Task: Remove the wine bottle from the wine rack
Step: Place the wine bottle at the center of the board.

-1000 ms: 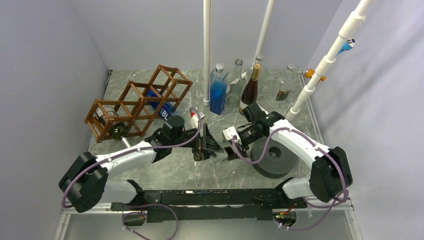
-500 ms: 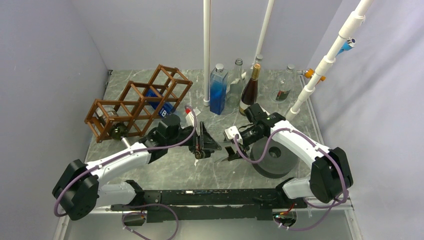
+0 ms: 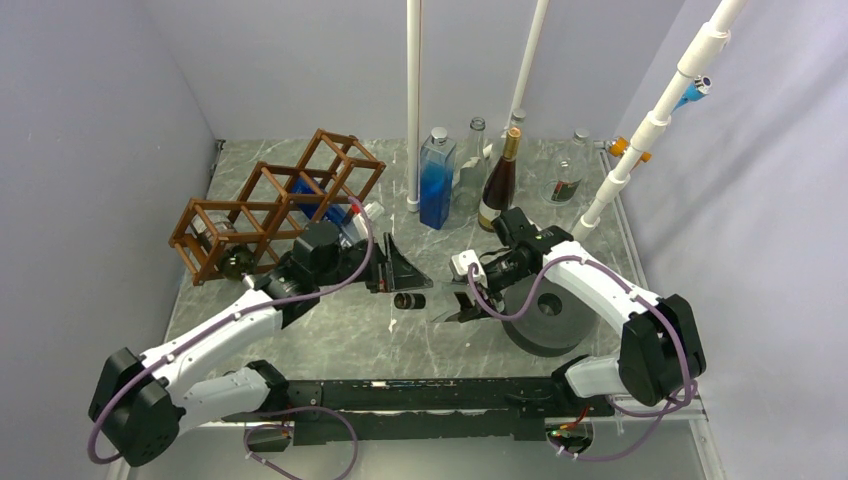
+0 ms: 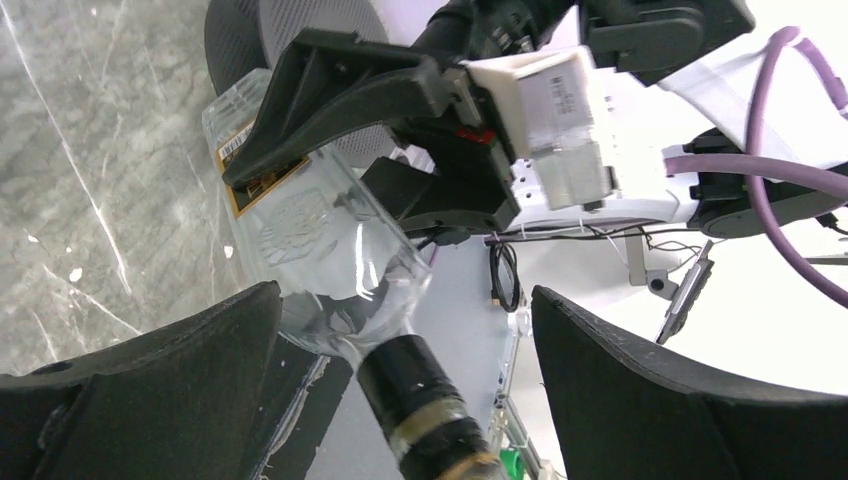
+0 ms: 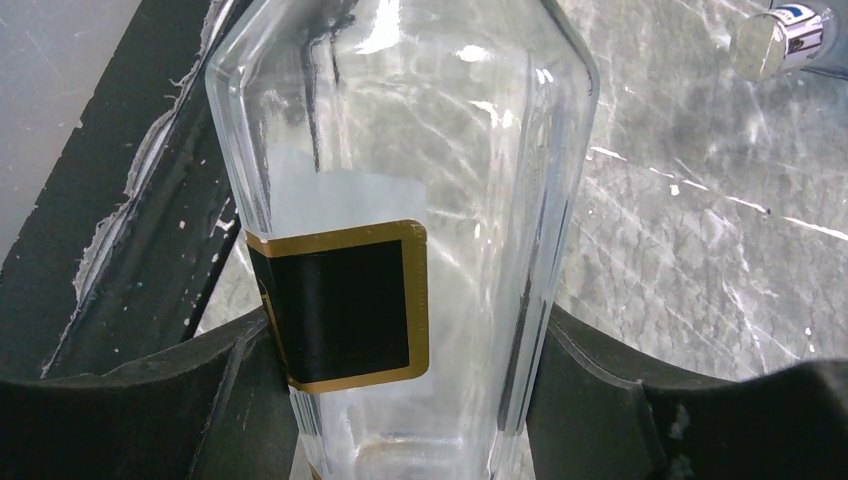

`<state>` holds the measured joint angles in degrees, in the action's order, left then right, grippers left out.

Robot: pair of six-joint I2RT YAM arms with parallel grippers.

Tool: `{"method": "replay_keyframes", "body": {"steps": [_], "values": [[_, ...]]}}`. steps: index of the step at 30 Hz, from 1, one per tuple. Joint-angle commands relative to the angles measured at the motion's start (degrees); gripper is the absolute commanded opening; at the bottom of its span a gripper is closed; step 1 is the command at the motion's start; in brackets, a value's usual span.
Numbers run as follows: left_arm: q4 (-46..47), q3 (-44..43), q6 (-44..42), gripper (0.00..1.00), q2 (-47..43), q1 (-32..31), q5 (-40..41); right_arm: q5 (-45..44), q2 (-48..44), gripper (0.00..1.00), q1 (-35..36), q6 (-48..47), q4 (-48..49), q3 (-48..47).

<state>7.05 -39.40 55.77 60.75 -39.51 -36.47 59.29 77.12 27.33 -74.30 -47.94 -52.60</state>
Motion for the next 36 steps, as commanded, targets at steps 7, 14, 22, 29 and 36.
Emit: {"method": "replay_keyframes", "body": {"steps": [7,14,22,29,36], "values": [[-3.1,-2.9,-4.6,1.00,-8.9,3.4,6.8,5.3,-2.3,0.00,-0.8,0.2,1.7,-0.1],[2.4,3.2,-3.5,0.99,-18.3,5.7,13.6,7.1,-2.4,0.00,-2.0,2.3,3.0,0.3],[10.0,9.6,-10.4,0.99,-28.6,5.9,18.4,10.6,-3.2,0.00,-4.9,6.6,6.2,1.1],[12.5,11.5,-15.3,0.99,-32.8,5.8,20.3,15.1,-4.5,0.00,-8.0,13.7,12.3,2.7],[15.8,12.5,-13.5,0.99,-30.3,5.9,20.0,20.1,-6.3,0.00,-11.7,24.8,22.1,5.6]]}}
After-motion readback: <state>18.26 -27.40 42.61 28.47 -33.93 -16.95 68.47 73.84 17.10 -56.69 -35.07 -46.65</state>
